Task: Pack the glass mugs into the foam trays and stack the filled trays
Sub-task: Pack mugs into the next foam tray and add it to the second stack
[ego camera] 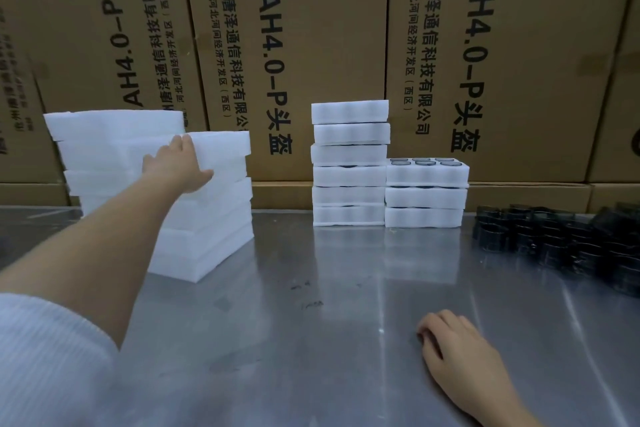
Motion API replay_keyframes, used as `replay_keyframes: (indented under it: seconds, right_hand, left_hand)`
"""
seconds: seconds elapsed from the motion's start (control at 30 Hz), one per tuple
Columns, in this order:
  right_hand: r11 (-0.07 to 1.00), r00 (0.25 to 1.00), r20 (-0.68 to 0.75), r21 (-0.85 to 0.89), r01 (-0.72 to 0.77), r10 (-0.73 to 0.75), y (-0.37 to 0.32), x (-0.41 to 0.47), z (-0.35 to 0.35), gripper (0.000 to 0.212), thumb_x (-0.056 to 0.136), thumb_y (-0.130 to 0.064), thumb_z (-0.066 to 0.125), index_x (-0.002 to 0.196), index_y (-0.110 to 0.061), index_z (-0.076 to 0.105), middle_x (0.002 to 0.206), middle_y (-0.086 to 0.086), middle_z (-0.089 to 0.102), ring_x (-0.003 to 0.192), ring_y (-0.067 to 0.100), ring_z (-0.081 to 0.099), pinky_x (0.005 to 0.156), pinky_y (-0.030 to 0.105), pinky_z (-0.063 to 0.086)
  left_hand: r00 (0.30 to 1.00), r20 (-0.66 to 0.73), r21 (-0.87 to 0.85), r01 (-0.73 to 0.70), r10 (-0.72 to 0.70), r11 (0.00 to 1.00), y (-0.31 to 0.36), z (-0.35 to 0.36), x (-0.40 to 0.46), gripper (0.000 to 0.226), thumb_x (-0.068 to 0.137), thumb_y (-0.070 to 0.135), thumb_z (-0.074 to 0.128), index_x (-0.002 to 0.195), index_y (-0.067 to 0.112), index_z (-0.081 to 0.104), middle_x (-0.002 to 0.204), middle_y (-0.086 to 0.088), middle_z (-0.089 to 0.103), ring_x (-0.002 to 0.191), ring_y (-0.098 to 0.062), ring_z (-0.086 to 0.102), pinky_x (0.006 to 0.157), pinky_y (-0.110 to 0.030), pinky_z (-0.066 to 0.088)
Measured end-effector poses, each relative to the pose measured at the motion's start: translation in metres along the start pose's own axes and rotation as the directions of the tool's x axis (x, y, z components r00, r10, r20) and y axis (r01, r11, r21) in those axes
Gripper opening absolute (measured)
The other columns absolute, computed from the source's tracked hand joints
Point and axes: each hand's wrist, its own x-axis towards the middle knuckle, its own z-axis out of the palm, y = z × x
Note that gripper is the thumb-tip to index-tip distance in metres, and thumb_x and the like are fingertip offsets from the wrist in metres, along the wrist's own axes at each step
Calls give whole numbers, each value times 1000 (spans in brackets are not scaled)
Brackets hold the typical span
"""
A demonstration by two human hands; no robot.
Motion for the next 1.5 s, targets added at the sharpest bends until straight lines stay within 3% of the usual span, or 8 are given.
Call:
replay_keyframes:
  seconds: [0.37, 0.57, 0.8, 0.93, 1.1, 1.17, 1.27, 1.5]
  right_hand:
    - [998, 1000, -25, 60, 9, -7, 3, 3, 3, 17, 95, -36, 37, 107, -34, 49, 109, -13, 46, 105, 7, 43, 80, 19, 35]
    - [933, 991, -44, 346, -100, 123, 15, 12, 12, 9, 91, -23, 52, 95, -29, 59, 96, -9, 59, 95, 14, 54, 82, 26, 41]
    - [99, 686, 114, 960, -263, 718, 73, 29, -12, 14, 96, -11, 48, 100, -12, 61, 98, 6, 63, 93, 23, 57, 69, 30, 41]
    - [-401, 634, 478, 874, -274, 608, 105, 24, -32, 21, 98, -19, 43, 109, -11, 58, 109, 7, 60, 104, 21, 53, 91, 35, 42]
    - [-252, 714, 489, 872, -420, 501, 97, 23, -37, 17, 94, -18, 52, 103, -10, 64, 99, 6, 68, 92, 20, 63, 76, 34, 49]
    - [-194, 724, 492, 867, -460, 483, 94, 22, -40, 17, 90, -16, 56, 99, -8, 68, 93, 8, 72, 87, 23, 66, 72, 36, 52]
    - [-151, 721, 480, 868, -472, 500, 101, 21, -43, 14, 89, -12, 57, 92, -6, 70, 75, 6, 73, 69, 21, 68, 57, 29, 53]
    - [83, 669, 237, 908, -410, 705, 152, 32, -31, 20, 92, -8, 49, 107, -7, 63, 76, 7, 64, 60, 17, 59, 45, 24, 47]
  left_hand:
    - [965, -261, -76, 16, -36, 997, 22, -9, -5, 51, 94, 39, 49, 126, -1, 44, 133, -18, 34, 111, -39, 34, 72, -44, 40]
    - [777, -587, -278, -458, 228, 844, 64, -14, -86, 37, 89, 38, 51, 103, 4, 50, 104, -13, 49, 93, -28, 35, 79, -40, 35]
    - [700, -447, -609, -694, 557, 383, 98, 45, -259, 22, 82, 36, 46, 102, 27, 46, 105, 17, 45, 95, -8, 41, 88, -13, 32]
    - [641, -258, -791, -570, 723, 223, 104, 66, -285, 27, 78, 43, 54, 104, 36, 53, 119, 21, 50, 114, -1, 46, 97, -20, 35]
    - [930, 126, -986, 78, 345, 150, 152, 78, -257, 27, 97, -3, 40, 118, 3, 56, 121, 4, 62, 107, 14, 50, 100, -16, 38]
    - [893, 266, -953, 301, 363, -43, 170, 77, -256, 39, 101, 6, 31, 94, 17, 68, 78, 22, 70, 75, 5, 60, 66, -7, 47]
    - [789, 437, -756, 582, 433, -298, 191, 78, -255, 49, 98, 25, 40, 51, 23, 54, 56, 3, 53, 51, -13, 52, 50, -21, 42]
    - [883, 383, -911, 410, 272, -50, 218, 89, -255, 8, 93, 18, 56, 96, 22, 63, 89, 12, 63, 73, 4, 61, 64, -14, 47]
